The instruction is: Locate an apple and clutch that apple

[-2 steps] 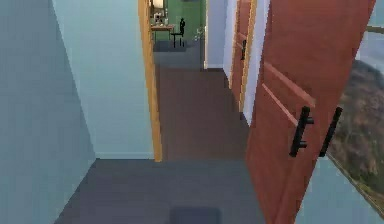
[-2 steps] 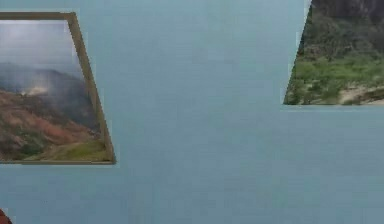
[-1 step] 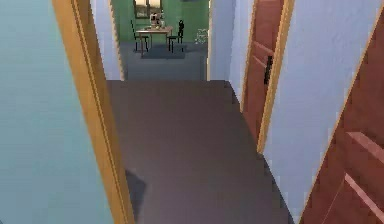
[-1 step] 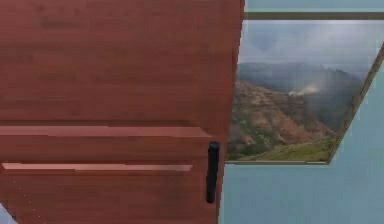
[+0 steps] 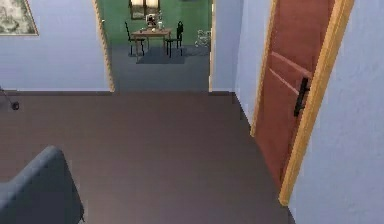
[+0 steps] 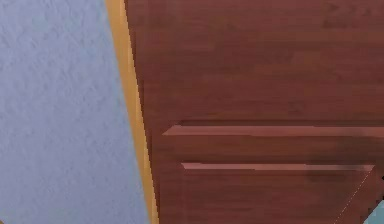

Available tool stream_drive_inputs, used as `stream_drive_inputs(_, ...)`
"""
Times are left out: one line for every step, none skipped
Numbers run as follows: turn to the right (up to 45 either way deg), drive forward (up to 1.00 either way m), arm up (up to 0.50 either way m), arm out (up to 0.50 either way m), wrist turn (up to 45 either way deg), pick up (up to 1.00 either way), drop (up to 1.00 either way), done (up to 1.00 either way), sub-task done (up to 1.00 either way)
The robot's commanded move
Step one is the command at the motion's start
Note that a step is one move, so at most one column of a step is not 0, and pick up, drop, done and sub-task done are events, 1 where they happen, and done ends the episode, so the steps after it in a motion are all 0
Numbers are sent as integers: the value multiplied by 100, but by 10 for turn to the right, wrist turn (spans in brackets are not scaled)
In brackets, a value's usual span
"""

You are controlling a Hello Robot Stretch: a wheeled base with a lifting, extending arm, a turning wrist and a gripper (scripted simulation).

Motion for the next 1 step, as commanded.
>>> stream_drive_inputs(30, 0, 0, 0, 0, 0, 0, 0, 0)
